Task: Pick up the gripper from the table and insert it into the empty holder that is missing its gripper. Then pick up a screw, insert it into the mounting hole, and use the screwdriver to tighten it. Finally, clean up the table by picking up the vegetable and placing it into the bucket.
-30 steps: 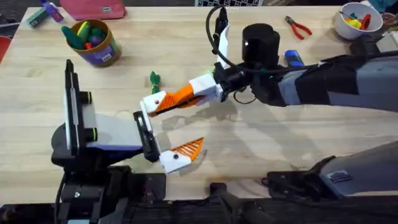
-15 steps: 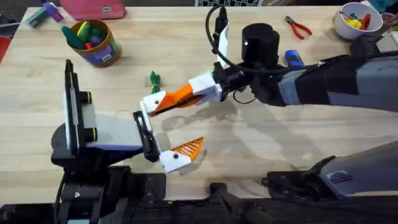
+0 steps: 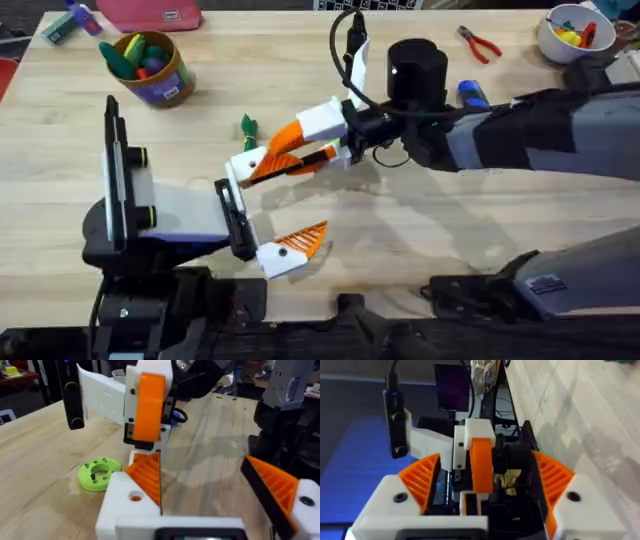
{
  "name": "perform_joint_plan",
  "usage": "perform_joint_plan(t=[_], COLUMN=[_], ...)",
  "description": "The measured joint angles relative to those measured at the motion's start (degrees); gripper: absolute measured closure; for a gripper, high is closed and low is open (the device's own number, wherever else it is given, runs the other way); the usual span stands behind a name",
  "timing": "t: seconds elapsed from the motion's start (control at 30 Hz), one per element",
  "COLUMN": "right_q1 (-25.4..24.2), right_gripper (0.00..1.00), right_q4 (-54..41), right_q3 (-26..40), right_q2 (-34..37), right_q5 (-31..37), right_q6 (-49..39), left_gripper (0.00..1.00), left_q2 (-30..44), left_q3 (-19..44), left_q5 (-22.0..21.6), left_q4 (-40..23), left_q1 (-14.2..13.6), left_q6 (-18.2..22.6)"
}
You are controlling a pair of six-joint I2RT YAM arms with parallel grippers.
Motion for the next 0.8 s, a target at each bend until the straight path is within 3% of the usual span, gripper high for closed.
perform_joint_plan(t=[0.07, 0.37, 0.47, 0.6, 0.7, 0.8], right_q1=[0.0, -0.64, -2.91, -8.02, -12.09, -14.06], right_gripper=[0.014, 0.009, 0.008, 0.008, 0.008, 0.009], right_q4=[0.01, -0.31, -5.07, -22.74, -44.85, -66.14], right_q3=[0.0, 0.0, 0.0, 0.9, 5.02, 12.19], right_q2=[0.0, -0.26, -3.53, -11.95, -16.99, -19.37], right_q5=[0.51, 1.65, 2.35, 5.44, 10.81, 20.42], right_q6=[0.09, -0.2, -2.06, -8.23, -16.17, -25.11], left_gripper=[0.015, 0.015, 0.015, 0.016, 0.015, 0.015], left_q2=[0.0, -0.02, -0.01, -0.02, -0.01, -0.01], left_q3=[0.0, 0.0, 0.0, 0.0, 0.0, 0.0], left_q5=[0.0, 0.0, -0.01, 0.0, -0.01, -0.02], left_q4=[0.0, 0.0, 0.0, 0.0, 0.0, 0.0], left_q1=[0.0, 0.0, 0.0, 0.0, 0.0, 0.0], left_q6=[0.0, 0.0, -0.01, -0.01, 0.0, -0.01])
